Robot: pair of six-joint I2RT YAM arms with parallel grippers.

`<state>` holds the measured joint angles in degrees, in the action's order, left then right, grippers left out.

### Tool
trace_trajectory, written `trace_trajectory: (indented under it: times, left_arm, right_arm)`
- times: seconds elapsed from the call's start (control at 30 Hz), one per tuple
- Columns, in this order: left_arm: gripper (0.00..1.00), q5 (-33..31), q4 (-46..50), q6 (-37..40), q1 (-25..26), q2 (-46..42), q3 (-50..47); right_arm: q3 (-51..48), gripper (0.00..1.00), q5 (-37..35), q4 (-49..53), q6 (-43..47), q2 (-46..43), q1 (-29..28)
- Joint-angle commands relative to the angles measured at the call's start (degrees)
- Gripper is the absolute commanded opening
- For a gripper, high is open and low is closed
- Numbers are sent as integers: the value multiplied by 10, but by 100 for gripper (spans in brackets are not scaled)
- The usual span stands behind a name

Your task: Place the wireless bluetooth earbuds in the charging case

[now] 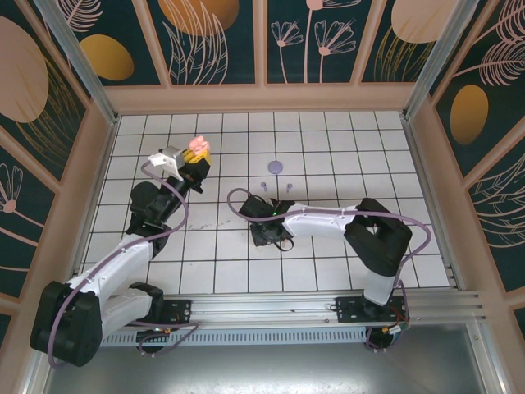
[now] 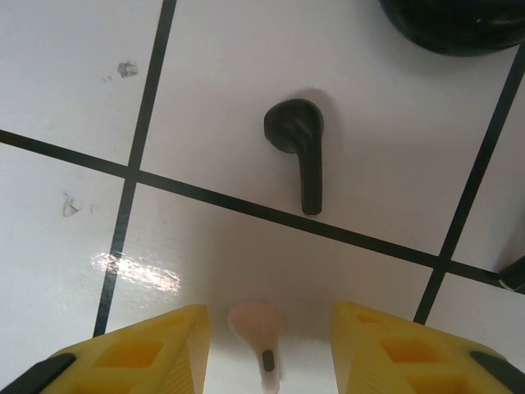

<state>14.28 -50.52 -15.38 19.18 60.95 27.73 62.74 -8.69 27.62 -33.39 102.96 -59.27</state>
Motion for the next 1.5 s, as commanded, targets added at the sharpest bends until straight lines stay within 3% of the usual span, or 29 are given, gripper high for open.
trace_trajectory:
  times: [0.0,0.8,1.0,1.17,1.47]
  left_arm:
    - [0,-5,-31,-4,2,-13,-2]
    - [0,2,-18,-5,1,-16,1]
    - [0,4,-16,-5,1,-15,2]
    - [0,5,-15,-6,2,-14,3]
    - [0,16,-29,-6,2,-4,-4]
  right_arm:
    - [14,42,9,2,4,12,-4]
    - [6,33,9,-12,3,32,-7]
    - [6,21,12,-15,3,29,-9]
    - [7,16,12,-14,2,16,-13]
    - [17,16,-20,5,-2,-59,-12]
